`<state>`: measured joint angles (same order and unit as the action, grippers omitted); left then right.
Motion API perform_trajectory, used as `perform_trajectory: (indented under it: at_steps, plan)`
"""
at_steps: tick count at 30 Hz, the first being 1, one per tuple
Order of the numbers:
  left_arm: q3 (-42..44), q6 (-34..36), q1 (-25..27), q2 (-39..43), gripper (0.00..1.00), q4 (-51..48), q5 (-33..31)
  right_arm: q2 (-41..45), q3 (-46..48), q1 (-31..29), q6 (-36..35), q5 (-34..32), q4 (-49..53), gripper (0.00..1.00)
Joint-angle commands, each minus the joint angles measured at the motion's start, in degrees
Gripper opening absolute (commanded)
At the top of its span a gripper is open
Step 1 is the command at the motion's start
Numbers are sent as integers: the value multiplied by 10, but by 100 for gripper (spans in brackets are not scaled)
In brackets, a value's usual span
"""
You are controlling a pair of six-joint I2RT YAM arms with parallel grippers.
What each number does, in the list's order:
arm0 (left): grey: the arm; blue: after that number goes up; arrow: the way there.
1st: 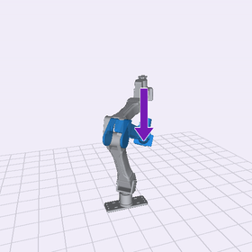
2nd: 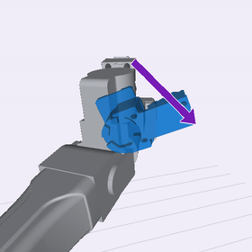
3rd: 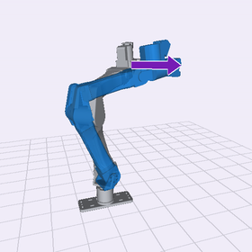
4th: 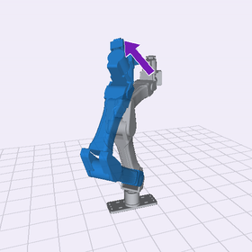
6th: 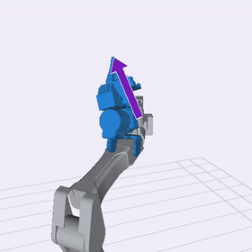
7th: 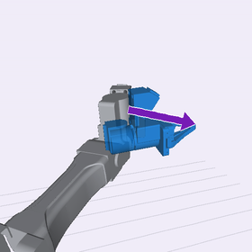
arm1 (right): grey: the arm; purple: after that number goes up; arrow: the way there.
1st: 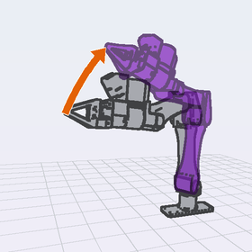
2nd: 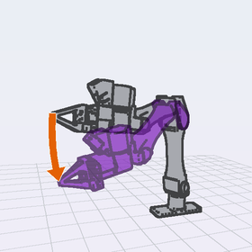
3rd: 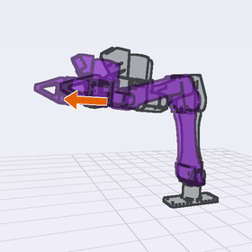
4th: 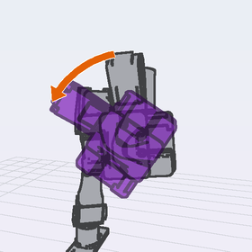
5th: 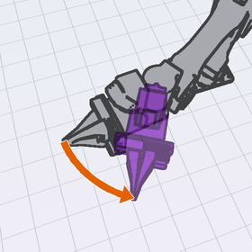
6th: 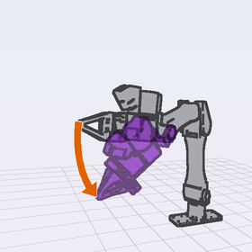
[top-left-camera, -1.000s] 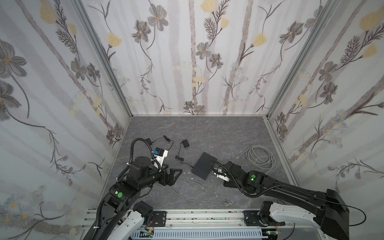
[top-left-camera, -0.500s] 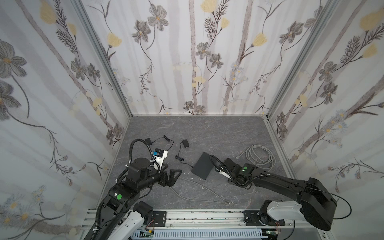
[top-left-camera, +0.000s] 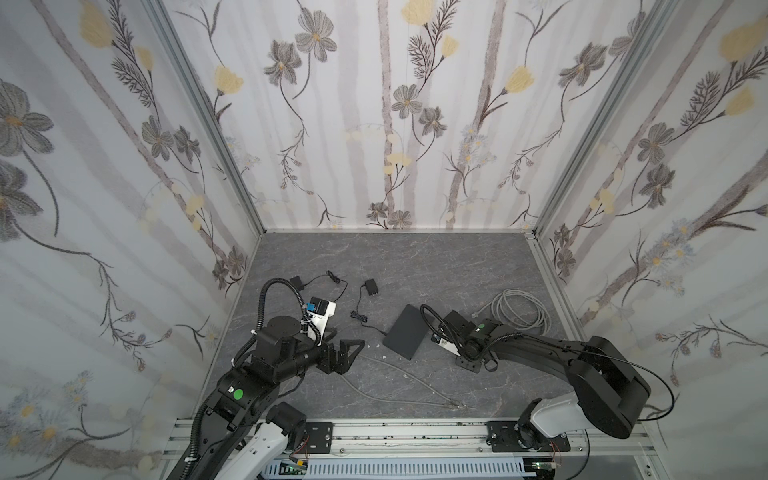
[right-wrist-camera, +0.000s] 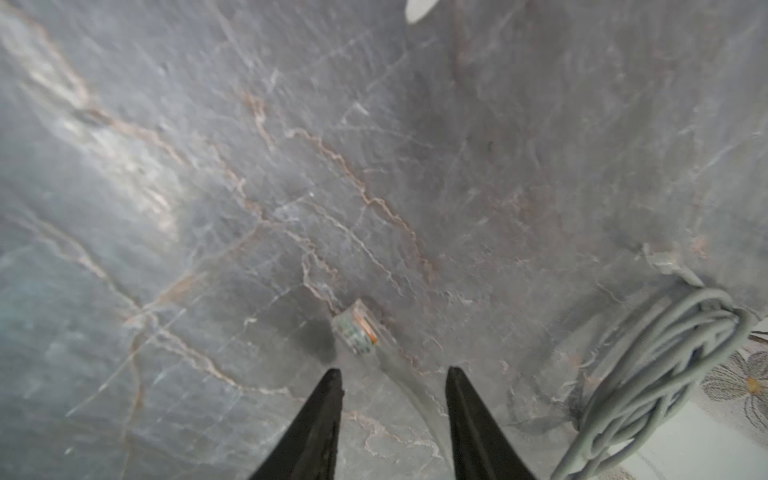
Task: Insert the plug into the switch port
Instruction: 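Lower the right gripper onto the grey ethernet cable's plug and grasp it, then carry the ethernet plug with the right gripper to the grey box's edge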
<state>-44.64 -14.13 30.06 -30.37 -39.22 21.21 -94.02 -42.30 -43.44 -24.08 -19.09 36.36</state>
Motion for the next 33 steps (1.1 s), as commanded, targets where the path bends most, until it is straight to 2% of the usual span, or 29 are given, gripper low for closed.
perform_trajectory:
  at_steps: [1,2,6,10,18,24,28,33]
  plan:
    - [1,0,1,0,97,16,3,-26,-23,6,7,5,-9,31]
    - [1,0,1,0,97,16,3,-33,-25,7,7,5,-12,30]
    - [2,1,2,0,97,16,2,-49,-26,8,7,17,-30,14]
    - [2,1,3,0,97,16,0,-43,-28,1,7,55,-45,8]
    - [2,-1,3,-7,97,16,-3,10,-30,-88,13,129,-113,8]
    - [2,-3,3,-15,97,16,-4,40,-10,-99,33,145,-170,7]
    - [2,-3,4,-19,97,16,-3,50,22,-99,49,147,-196,16]
    - [3,-4,5,-21,97,18,-3,98,48,-97,58,207,-227,23]
